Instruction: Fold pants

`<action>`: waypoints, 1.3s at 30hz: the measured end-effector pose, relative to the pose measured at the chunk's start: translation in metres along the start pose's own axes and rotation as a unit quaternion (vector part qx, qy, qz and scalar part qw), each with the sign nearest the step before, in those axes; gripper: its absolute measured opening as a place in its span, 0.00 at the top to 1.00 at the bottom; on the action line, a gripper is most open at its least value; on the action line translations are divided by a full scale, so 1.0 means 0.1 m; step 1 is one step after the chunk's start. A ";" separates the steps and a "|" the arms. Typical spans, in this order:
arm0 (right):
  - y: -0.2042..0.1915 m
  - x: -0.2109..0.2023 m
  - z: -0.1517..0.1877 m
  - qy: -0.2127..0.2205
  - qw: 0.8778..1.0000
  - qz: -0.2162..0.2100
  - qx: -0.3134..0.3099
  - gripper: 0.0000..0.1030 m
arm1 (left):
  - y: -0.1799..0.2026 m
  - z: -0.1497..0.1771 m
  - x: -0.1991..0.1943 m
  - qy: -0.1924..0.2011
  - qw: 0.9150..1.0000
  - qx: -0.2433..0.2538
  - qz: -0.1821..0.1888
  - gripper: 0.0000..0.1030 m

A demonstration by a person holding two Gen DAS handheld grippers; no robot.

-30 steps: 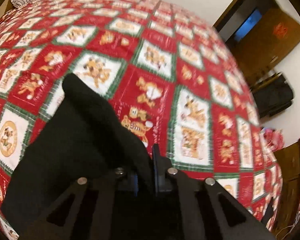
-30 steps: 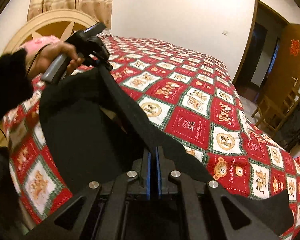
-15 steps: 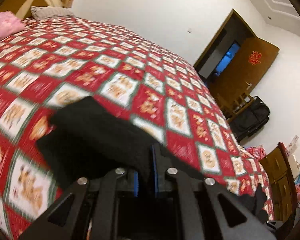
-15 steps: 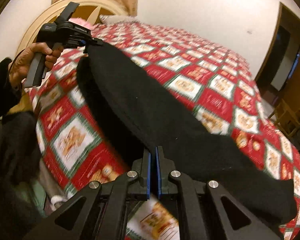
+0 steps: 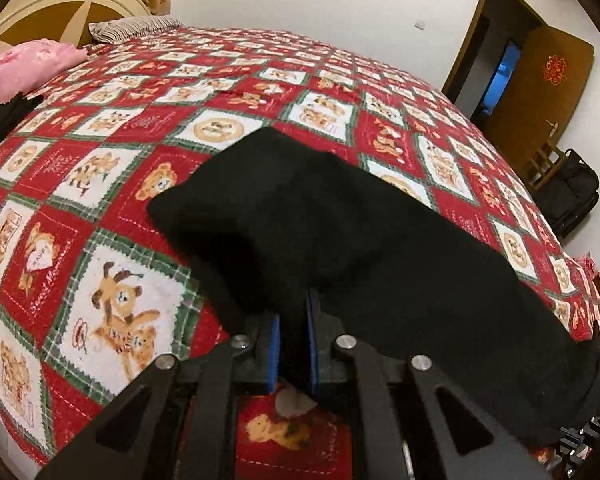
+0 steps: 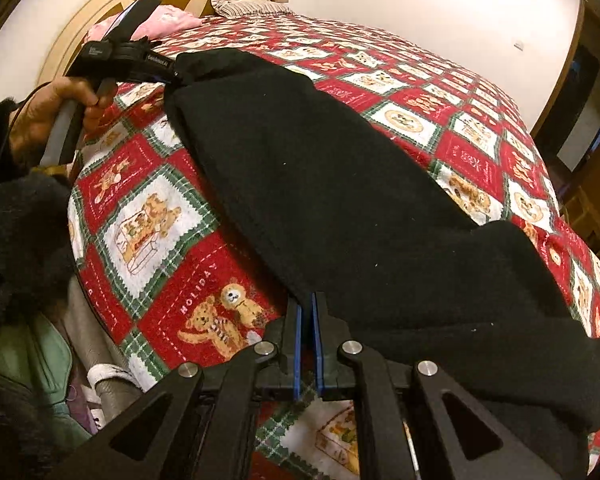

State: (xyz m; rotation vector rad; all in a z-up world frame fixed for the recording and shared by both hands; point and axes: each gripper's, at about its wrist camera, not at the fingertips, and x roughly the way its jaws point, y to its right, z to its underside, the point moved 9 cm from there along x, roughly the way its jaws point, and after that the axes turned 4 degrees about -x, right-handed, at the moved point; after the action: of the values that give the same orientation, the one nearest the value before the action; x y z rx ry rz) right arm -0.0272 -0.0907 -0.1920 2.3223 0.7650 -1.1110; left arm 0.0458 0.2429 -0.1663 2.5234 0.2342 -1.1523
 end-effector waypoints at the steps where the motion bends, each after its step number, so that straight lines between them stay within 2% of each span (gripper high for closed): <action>1: -0.01 0.00 0.01 -0.002 1.000 0.001 -0.005 0.95 | -0.01 -0.01 -0.01 0.001 1.000 0.001 -0.003 0.85; 5: -0.03 0.01 0.00 -0.002 1.000 0.002 0.000 0.91 | -0.12 -0.04 -0.08 0.005 0.999 0.013 -0.051 0.82; 8: 0.01 -0.03 -0.04 0.001 0.999 -0.007 0.033 0.82 | -0.20 -0.11 -0.23 0.015 0.996 0.012 -0.083 0.76; 10: 0.12 -0.16 -0.13 0.020 0.996 -0.028 0.085 0.81 | -0.13 -0.26 -0.36 0.042 0.995 0.026 -0.092 0.75; 11: 0.22 -0.29 -0.19 0.046 0.991 -0.042 0.121 0.80 | -0.06 -0.34 -0.42 0.058 0.994 0.036 -0.090 0.75; 12: 0.32 -0.43 -0.25 0.073 0.984 -0.050 0.153 0.80 | 0.03 -0.42 -0.48 0.074 0.993 0.045 -0.083 0.69; 13: 0.48 -0.59 -0.28 0.103 0.975 -0.049 0.189 0.75 | 0.16 -0.51 -0.53 0.089 0.992 0.056 -0.068 0.56; 14: 0.68 -0.76 -0.27 0.131 0.965 -0.037 0.226 0.58 | 0.23 -0.55 -0.54 0.094 0.992 0.061 -0.060 0.49; 15: 0.90 -0.91 -0.23 0.154 0.952 -0.017 0.264 0.47 | 0.35 -0.58 -0.53 0.098 0.992 0.067 -0.050 0.43; 16: 1.16 -1.06 -0.13 0.173 0.937 0.011 0.304 0.28 | 0.43 -0.60 -0.50 0.096 0.992 0.071 -0.041 0.43; 18: 1.67 -1.32 0.18 0.190 0.906 0.075 0.371 0.25 | 0.67 -0.56 -0.44 0.084 0.993 0.082 -0.003 0.43; 19: 1.95 -1.42 0.38 0.188 0.885 0.110 0.411 0.25 | 0.80 -0.52 -0.42 0.076 0.993 0.089 0.016 0.43; 21: 2.45 -1.58 0.85 0.161 0.831 0.175 0.503 0.26 | 1.08 -0.40 -0.38 0.059 0.991 0.111 0.050 0.43; 22: 2.65 -1.59 1.01 0.161 0.813 0.165 0.535 0.26 | 1.26 -0.31 -0.37 0.048 0.988 0.128 0.071 0.43; 23: 2.77 -1.54 1.04 0.154 0.812 0.145 0.544 0.26 | 1.41 -0.23 -0.37 0.038 0.985 0.143 0.087 0.43; 25: 2.97 -1.38 1.10 0.117 0.805 0.140 0.564 0.26 | 1.84 0.02 -0.35 0.009 0.972 0.195 0.128 0.43; 27: 3.04 -1.17 1.04 0.074 0.817 0.135 0.556 0.26 | 2.17 0.25 -0.38 -0.011 0.960 0.227 0.162 0.43; 28: 3.06 -1.06 1.00 0.057 0.822 0.133 0.552 0.26 | 2.42 0.46 -0.40 -0.032 0.948 0.252 0.193 0.43; 30: 3.13 -0.85 0.89 0.038 0.826 0.126 0.548 0.26 | 2.74 0.74 -0.47 -0.055 0.930 0.282 0.231 0.43; 31: 3.15 -0.74 0.88 0.022 0.828 0.124 0.546 0.26 | 2.95 0.95 -0.51 -0.072 0.915 0.305 0.254 0.43; 34: 3.16 -0.49 0.91 -0.028 0.828 0.130 0.545 0.26 | 3.29 1.34 -0.59 -0.103 0.889 0.343 0.287 0.43; 35: 3.18 -0.43 0.99 -0.053 0.826 0.147 0.542 0.26 | 3.39 1.45 -0.61 -0.111 0.880 0.356 0.294 0.43; 36: 3.17 -0.39 1.05 -0.075 0.822 0.157 0.542 0.26 | 3.47 1.58 -0.63 -0.117 0.873 0.371 0.295 0.43; 37: 3.17 -0.38 1.05 -0.074 0.827 0.166 0.531 0.26 | 3.51 1.67 -0.64 -0.121 0.869 0.379 0.294 0.43; 39: 3.14 -0.39 1.09 -0.085 0.833 0.177 0.518 0.43 | 3.59 1.85 -0.66 -0.140 0.859 0.390 0.302 0.42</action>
State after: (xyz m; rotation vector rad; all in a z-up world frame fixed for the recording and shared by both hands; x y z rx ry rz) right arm 0.0965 -0.4014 -0.1732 2.9081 -0.5085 -1.7831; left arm -0.0217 -0.1597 -0.1387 2.6254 -1.2482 -1.4806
